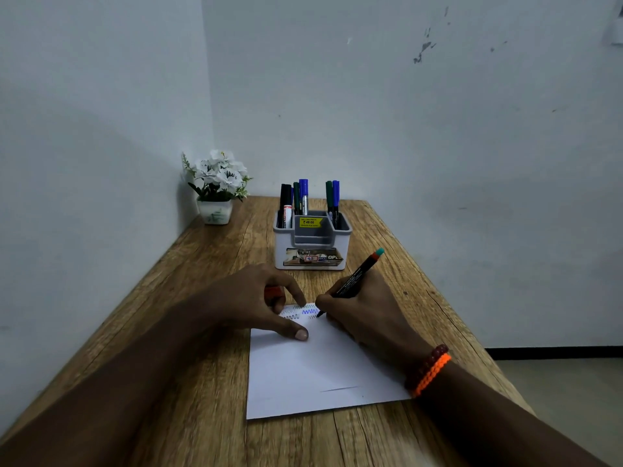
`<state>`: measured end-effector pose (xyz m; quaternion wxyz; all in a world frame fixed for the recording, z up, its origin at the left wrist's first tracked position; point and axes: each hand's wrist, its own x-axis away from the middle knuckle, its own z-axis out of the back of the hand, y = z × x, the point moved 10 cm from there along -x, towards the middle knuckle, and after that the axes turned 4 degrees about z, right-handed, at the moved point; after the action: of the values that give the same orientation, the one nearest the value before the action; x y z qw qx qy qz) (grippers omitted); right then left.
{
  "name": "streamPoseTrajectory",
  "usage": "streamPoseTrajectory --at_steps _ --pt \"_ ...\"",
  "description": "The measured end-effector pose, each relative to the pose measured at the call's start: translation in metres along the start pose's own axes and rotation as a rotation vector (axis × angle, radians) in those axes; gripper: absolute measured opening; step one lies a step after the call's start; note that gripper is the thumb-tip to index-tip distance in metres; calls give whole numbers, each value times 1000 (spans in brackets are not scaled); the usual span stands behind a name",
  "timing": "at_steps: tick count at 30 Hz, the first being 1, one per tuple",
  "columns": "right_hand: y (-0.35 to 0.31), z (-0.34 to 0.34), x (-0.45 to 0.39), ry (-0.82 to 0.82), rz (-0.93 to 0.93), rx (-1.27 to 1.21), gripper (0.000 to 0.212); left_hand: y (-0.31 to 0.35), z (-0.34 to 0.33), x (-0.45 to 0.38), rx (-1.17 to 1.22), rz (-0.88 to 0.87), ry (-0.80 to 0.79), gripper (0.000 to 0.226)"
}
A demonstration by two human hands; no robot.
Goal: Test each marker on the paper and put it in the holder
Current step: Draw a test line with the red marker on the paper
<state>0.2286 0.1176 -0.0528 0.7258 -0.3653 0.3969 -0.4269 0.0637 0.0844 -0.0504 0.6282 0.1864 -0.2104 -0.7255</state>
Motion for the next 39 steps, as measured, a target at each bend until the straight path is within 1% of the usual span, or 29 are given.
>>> streamPoseTrajectory --at_steps 8,14,26,31,39 --pt "5 1 -2 16 -22 19 15 -1 -1 -1 9 -1 -6 56" --pt "6 1 -4 12 -5 39 15 -2 -1 -2 2 11 -13 56" --pt "15 1 -8 16 -20 52 26 -5 -3 -3 -4 22 -21 56" --pt "13 4 -8 33 3 59 19 -4 -3 -2 12 17 -24 54" --pt "17 4 -10 35 -11 80 28 -4 -3 -2 14 2 -23 56"
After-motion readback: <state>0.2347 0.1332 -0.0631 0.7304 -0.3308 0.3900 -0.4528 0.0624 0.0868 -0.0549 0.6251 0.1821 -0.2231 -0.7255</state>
